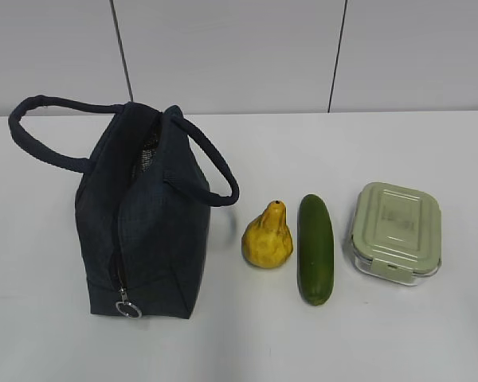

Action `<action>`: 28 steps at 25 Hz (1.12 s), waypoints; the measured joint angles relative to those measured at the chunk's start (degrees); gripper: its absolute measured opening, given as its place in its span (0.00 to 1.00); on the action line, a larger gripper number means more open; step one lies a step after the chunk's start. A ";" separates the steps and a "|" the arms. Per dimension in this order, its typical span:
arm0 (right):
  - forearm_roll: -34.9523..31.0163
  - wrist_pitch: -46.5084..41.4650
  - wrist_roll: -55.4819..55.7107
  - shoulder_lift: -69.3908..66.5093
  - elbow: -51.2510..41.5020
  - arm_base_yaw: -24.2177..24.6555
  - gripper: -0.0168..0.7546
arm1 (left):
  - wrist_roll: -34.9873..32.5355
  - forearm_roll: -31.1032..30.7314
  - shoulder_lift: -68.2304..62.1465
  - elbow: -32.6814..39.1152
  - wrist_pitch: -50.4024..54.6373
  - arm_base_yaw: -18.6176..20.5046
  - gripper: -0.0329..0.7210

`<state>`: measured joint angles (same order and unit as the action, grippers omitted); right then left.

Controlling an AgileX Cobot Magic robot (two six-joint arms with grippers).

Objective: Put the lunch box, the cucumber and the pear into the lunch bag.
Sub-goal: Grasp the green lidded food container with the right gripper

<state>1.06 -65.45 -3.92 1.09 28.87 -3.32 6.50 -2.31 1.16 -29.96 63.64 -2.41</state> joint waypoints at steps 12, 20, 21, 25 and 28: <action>0.00 0.00 0.00 0.00 0.00 0.00 0.57 | 0.00 0.00 0.00 0.00 -0.05 0.00 0.36; 0.00 0.00 0.00 0.00 0.00 0.00 0.57 | 0.00 1.61 0.00 0.00 -0.05 0.00 0.36; 0.00 0.00 0.00 0.00 0.00 0.00 0.57 | 0.00 1.63 0.00 0.00 -0.05 0.00 0.36; 0.00 0.00 0.00 0.00 0.00 0.00 0.57 | 0.00 3.92 -4.75 -0.47 -0.26 0.00 0.39; 0.00 0.00 0.00 0.00 0.00 0.00 0.57 | 0.00 7.23 -11.54 -2.99 -0.86 0.00 0.44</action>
<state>1.06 -65.45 -3.92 1.09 28.87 -3.32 6.50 4.92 -10.38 -32.95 62.78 -2.41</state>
